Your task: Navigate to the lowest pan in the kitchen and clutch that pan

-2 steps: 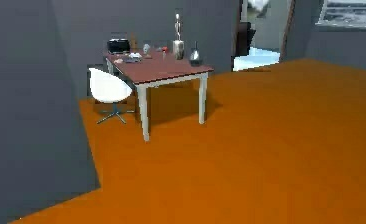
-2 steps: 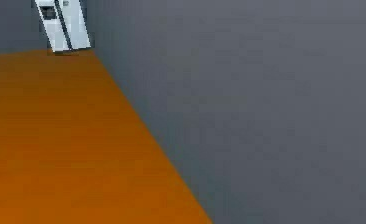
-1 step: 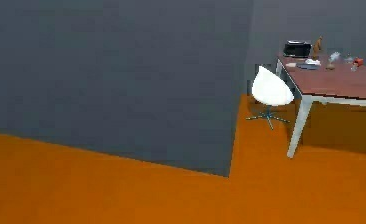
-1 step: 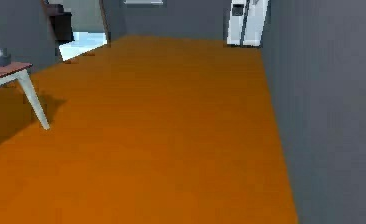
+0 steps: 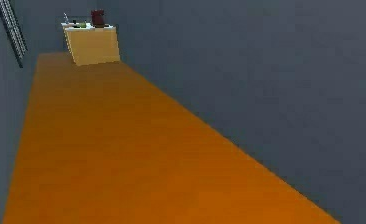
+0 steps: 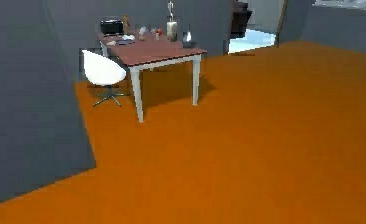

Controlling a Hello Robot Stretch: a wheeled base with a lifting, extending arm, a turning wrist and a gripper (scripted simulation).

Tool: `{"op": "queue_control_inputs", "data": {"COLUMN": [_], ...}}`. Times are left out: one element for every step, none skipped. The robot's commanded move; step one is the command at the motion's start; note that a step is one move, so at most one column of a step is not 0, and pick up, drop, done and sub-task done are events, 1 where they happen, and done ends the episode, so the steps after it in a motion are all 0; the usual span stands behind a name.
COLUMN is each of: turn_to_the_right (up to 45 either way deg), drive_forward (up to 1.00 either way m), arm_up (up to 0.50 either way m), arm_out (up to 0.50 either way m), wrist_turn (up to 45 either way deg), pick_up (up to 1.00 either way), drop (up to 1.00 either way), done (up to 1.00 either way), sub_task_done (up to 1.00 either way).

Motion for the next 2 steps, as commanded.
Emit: {"op": "queue_control_inputs", "data": {"turn_to_the_right": [-27.0,0.0], "drive_forward": [0.00,1.00], "arm_up": [0.00,0.00], "arm_out": [0.00,0.00], "wrist_turn": [0.0,0.0], "pick_up": [0.00,0.00], "drop": [0.00,0.00], "done": [0.00,0.00], "sub_task_done": [0.00,0.00]}}
